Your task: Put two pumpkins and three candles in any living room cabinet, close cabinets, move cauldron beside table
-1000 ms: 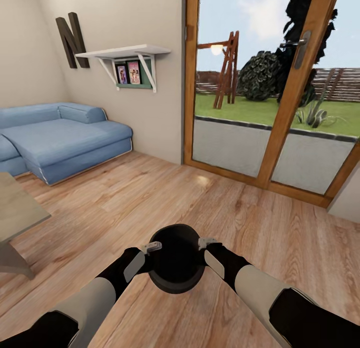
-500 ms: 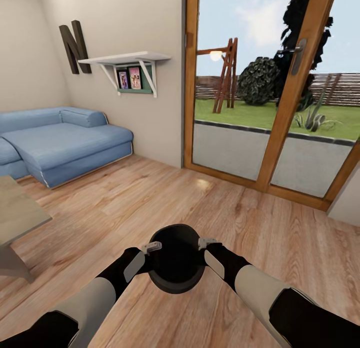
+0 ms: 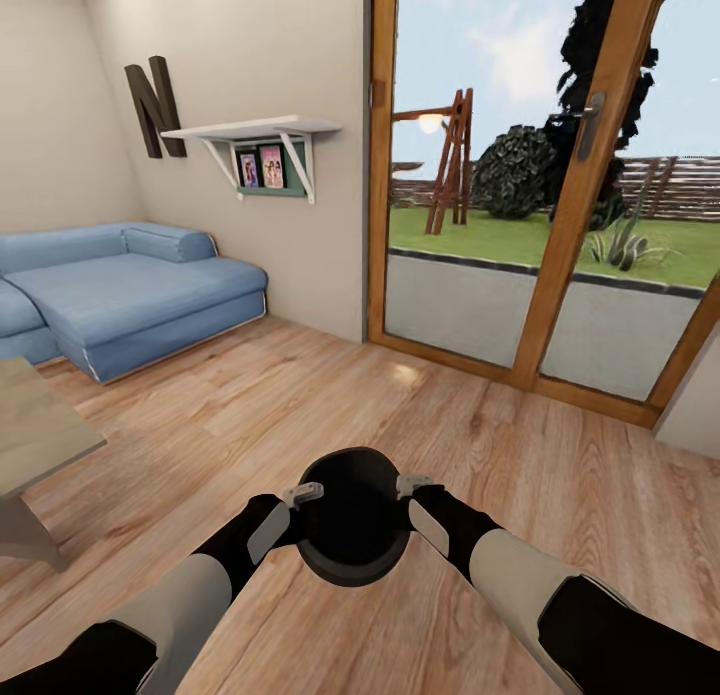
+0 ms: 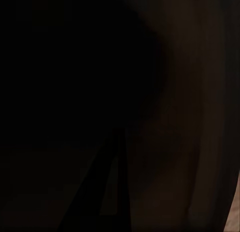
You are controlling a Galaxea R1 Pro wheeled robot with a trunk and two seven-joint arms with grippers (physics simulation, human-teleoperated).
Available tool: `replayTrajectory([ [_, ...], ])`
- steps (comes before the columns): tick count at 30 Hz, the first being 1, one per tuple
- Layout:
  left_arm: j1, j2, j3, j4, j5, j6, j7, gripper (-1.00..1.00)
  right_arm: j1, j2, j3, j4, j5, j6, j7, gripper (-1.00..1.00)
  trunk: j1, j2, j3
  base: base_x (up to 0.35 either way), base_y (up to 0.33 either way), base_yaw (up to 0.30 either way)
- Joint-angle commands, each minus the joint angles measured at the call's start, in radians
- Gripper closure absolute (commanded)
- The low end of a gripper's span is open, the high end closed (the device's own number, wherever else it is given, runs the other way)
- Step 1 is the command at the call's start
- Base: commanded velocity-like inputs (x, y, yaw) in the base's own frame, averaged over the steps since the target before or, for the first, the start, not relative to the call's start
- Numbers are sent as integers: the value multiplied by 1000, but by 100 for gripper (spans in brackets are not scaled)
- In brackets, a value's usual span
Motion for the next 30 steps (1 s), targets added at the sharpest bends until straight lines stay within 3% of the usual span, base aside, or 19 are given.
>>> replayTrajectory([
  [1, 0, 1, -6, 0, -12, 6, 9, 100, -1, 0, 13, -5, -22, 1, -7, 100, 0, -1, 1, 0, 0, 0],
  [30, 0, 1, -6, 0, -13, 6, 9, 100, -1, 0, 13, -4, -22, 0, -7, 100, 0, -1, 47, 0, 0, 0],
])
